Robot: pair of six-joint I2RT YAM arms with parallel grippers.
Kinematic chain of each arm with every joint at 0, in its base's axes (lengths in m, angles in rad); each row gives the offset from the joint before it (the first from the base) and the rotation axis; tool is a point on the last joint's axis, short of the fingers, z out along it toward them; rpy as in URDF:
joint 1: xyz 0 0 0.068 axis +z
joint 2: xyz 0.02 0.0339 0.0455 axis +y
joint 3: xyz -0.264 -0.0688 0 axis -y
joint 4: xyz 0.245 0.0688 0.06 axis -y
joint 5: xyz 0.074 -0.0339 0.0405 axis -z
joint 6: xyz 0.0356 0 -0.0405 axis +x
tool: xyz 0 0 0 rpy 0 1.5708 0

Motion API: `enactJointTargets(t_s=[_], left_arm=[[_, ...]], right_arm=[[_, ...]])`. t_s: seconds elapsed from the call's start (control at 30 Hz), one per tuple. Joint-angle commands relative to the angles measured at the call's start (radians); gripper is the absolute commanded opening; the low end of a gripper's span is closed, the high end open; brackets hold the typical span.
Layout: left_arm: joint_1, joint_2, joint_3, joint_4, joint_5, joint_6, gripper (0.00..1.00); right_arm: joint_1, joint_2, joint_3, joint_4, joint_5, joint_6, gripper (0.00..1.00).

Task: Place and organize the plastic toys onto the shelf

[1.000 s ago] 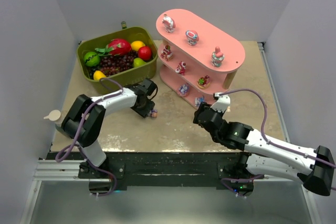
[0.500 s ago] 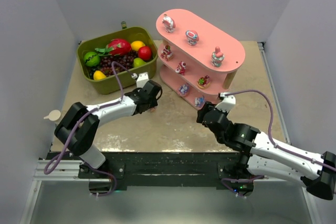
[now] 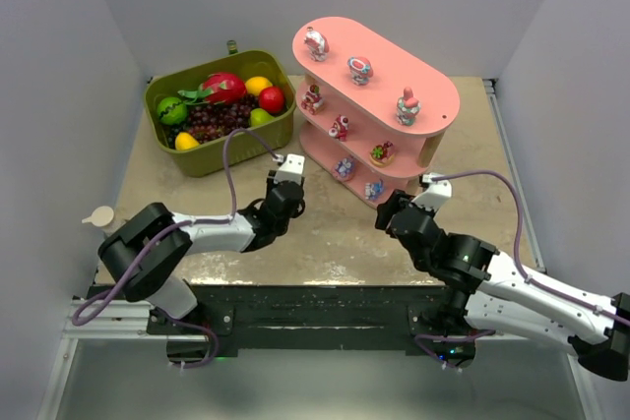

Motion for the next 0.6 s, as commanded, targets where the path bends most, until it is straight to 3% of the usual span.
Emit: enactJointTargets(t_s=[0.0, 0.17, 0.37, 0.5, 0.57], left_arm=[[-0.073, -0.001, -0.097, 0.324, -0.225, 0.101, 0.00], [-0.131, 0.085, -0.194, 0.570, -0.385, 0.163, 0.00], [-0.171, 0.224, -0.261, 0.964, -0.456, 0.297, 0.00], [-0.202, 0.359, -0.264, 1.345, -0.494, 0.562, 0.00], [-0.214, 0.454, -0.260, 1.562, -0.509, 0.659, 0.07]], right_arm=[[0.000, 0.014, 0.021, 0.036, 0.048, -0.010, 0.61], [-0.002, 0.033, 0.024, 0.052, 0.045, -0.024, 0.61], [-0.002, 0.028, -0.002, 0.052, 0.042, -0.022, 0.61], [-0.002, 0.020, -0.019, 0.053, 0.031, -0.015, 0.61], [-0.002, 0.019, -0.033, 0.065, 0.031, -0.016, 0.61]])
